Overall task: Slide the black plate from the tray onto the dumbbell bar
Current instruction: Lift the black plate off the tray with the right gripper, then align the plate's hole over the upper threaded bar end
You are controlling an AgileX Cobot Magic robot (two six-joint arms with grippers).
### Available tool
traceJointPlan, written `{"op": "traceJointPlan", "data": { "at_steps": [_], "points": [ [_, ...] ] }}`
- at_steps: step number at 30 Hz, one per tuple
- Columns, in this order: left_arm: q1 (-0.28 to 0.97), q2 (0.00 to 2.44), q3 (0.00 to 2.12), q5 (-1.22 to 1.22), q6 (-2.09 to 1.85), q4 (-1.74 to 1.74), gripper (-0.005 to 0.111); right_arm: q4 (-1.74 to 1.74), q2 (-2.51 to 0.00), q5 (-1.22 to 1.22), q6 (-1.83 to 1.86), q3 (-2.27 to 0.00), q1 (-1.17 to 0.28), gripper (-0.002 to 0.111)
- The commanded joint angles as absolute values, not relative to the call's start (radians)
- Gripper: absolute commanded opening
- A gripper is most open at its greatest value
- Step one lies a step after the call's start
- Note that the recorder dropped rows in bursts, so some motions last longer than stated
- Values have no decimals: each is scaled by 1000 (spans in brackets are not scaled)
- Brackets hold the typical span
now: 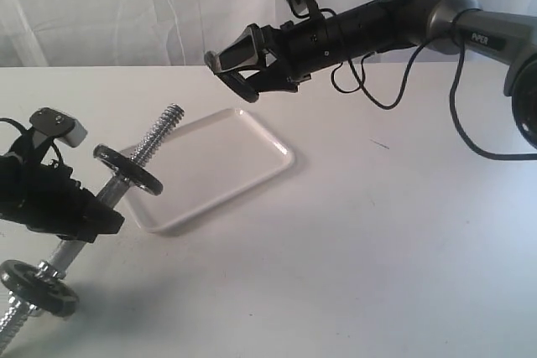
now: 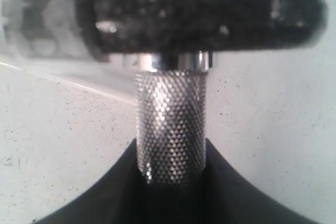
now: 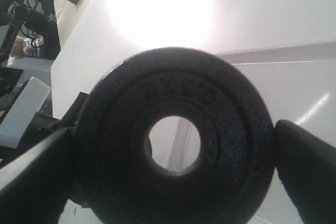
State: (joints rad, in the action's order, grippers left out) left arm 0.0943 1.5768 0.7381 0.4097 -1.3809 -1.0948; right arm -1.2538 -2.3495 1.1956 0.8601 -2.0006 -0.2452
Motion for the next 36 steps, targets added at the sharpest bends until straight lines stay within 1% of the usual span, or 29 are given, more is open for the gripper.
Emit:
{"op": "traceJointPlan", "data": {
  "at_steps": [1,12,36],
  "points": [
    [94,1554,781,485,-1468,-1288,0,-1320,-2314,1221,847,-2003,-272,0],
    [94,1596,781,549,-1553,-1363,0,-1299,-2314,1221,847,-2003,-328,0],
    [94,1605,781,600,-1604,-1411,0,-1310,-2356,1221,906,-2003,-328,0]
  ]
}}
